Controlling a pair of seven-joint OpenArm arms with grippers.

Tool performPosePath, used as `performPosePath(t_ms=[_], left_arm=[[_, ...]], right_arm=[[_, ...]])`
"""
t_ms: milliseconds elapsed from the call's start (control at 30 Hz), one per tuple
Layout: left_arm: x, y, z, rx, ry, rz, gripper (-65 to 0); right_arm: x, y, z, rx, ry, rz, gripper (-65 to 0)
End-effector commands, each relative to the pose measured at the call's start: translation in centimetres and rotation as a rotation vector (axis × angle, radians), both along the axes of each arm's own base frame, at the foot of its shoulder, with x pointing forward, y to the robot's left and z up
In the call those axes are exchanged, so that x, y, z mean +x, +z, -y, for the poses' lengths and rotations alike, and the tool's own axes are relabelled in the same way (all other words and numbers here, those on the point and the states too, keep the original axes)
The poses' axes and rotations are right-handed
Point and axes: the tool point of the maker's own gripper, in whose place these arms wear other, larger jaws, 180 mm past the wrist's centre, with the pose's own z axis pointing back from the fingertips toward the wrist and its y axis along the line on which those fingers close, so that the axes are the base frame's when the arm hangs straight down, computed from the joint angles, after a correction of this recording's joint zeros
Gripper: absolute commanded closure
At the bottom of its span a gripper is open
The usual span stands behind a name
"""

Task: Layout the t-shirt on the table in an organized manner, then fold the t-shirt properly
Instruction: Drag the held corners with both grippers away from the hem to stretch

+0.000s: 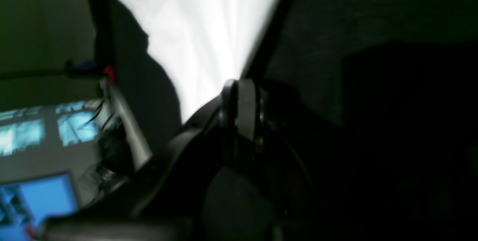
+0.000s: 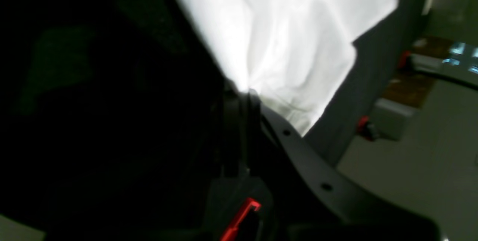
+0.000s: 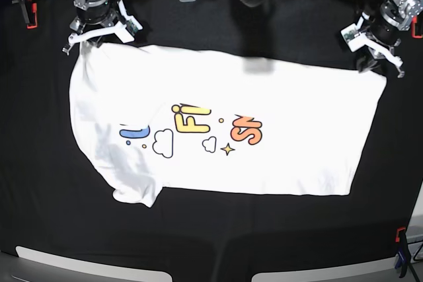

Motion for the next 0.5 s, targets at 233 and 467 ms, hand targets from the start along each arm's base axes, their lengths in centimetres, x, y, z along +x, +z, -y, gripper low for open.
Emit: performPosePath(t_ms=[233, 467], left_arm=[[-1.4, 1.4, -1.3, 0.124, 0.021, 0.056, 0.0], [-4.7, 1.5, -0.6, 0.202, -0.016, 0.039, 0.0]], right_arm=[[-1.2, 3.0, 2.3, -0.087, 0.078, 0.005, 0.0], [-2.4, 3.6, 3.9, -0.141, 0.120, -0.027, 0.0]])
